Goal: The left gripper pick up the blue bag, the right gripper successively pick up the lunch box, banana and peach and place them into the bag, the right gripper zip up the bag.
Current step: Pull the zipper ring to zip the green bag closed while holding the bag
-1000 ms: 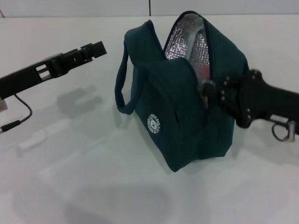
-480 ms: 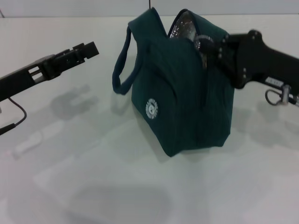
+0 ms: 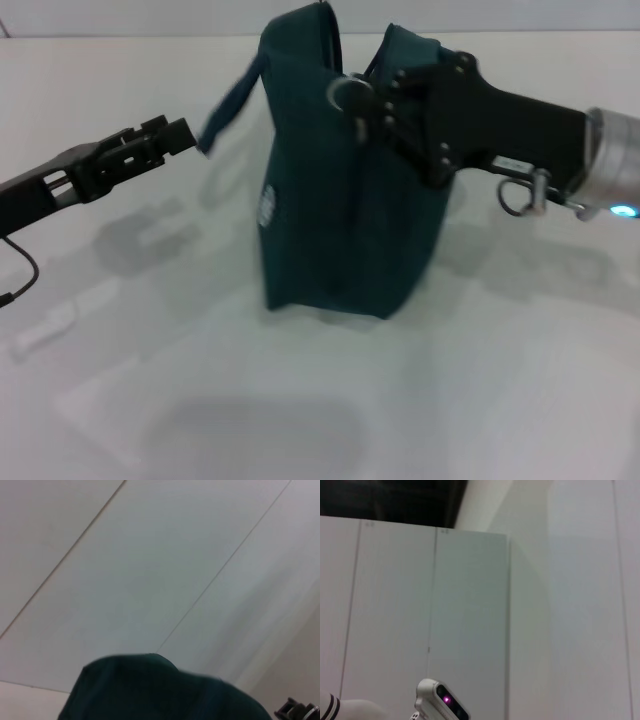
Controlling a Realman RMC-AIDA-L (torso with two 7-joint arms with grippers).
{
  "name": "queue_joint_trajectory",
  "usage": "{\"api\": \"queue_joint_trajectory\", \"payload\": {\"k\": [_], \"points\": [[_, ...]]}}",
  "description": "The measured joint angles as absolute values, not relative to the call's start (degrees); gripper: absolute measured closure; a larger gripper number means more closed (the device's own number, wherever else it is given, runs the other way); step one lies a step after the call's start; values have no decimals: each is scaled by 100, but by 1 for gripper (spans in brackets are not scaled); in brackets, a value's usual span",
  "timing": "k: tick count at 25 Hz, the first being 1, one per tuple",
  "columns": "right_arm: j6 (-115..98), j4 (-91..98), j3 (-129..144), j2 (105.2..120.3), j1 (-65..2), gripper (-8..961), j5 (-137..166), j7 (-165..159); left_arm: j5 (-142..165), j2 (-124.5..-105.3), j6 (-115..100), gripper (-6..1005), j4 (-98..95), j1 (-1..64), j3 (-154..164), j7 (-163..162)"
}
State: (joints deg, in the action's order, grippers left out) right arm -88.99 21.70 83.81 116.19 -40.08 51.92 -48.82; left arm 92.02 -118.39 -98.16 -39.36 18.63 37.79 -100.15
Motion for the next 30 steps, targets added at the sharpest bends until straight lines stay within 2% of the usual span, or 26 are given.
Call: {"api": "queue_joint_trajectory", "payload": {"k": [16,30], "points": [[-8415,2322,9068,11619,-4015,947,4810,-5047,9292,-11906,-10007,109,-3918,1880,3820,-9879],[-8309,2320,9162,11619,-4022,946,4719,-5003,9985,-11963,-9689,110,-3602,2404,3843,-9883]]}}
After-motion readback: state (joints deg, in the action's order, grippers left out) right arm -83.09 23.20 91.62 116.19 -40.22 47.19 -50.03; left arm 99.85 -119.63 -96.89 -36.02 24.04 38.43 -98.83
